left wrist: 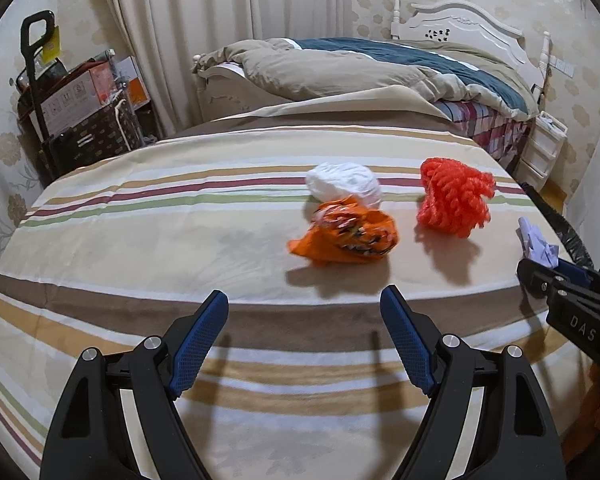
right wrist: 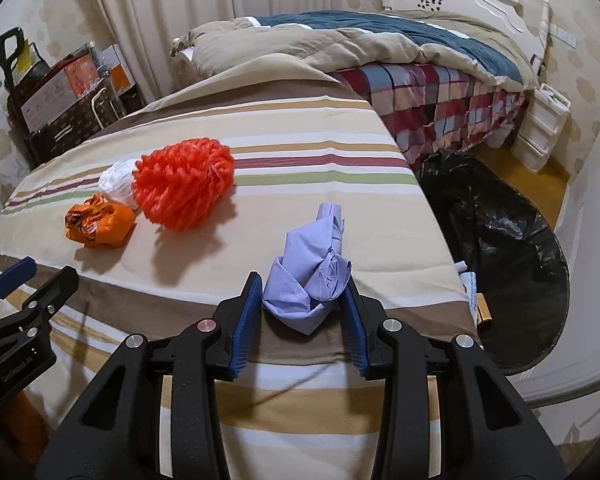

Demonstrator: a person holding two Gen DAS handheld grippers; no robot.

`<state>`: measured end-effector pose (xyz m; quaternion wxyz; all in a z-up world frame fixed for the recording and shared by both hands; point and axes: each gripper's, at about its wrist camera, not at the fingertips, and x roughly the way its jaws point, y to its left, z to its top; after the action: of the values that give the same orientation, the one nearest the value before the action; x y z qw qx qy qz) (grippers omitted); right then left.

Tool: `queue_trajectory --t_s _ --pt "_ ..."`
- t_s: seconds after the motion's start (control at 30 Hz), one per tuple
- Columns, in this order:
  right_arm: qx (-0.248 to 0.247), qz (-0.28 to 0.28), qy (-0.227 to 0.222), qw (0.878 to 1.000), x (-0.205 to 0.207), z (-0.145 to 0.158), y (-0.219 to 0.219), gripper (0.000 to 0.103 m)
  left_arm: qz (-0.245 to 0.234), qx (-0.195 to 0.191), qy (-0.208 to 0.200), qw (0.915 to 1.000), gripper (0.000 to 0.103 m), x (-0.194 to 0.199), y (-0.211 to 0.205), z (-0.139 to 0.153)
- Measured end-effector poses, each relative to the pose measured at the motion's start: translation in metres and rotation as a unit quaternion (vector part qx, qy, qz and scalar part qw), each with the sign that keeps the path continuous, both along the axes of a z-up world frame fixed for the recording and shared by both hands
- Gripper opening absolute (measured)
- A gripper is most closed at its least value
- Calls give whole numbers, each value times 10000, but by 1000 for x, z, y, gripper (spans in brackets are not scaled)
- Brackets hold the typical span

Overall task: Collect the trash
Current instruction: 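Grasp the orange snack bag with the left tool while the right tool holds the cloth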

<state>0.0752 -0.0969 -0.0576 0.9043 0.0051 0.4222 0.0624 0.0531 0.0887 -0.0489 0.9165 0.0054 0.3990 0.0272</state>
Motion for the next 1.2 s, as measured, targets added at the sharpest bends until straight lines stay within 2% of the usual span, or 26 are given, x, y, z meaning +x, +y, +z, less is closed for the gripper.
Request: queue_trajectory --t_s 0.3,0.77,0.83,1.0,1.2 --pt "38 53 2 10000 5 0 -8 38 -84 157 10 9998 79 14 -20 0" --pt "-9 188 13 9998 12 0 -5 39 0 210 94 9997 78 35 -22 -2" --pt "-15 192 12 9998 12 0 -5 39 -32 174 119 9998 69 35 -22 -3" --pt "-36 198 7 9998 11 0 -4 39 -142 113 151 9997 57 32 -22 -4" --pt "-14 191 -5 9998 11 0 -5 38 -181 53 95 9998 54 29 -21 -2"
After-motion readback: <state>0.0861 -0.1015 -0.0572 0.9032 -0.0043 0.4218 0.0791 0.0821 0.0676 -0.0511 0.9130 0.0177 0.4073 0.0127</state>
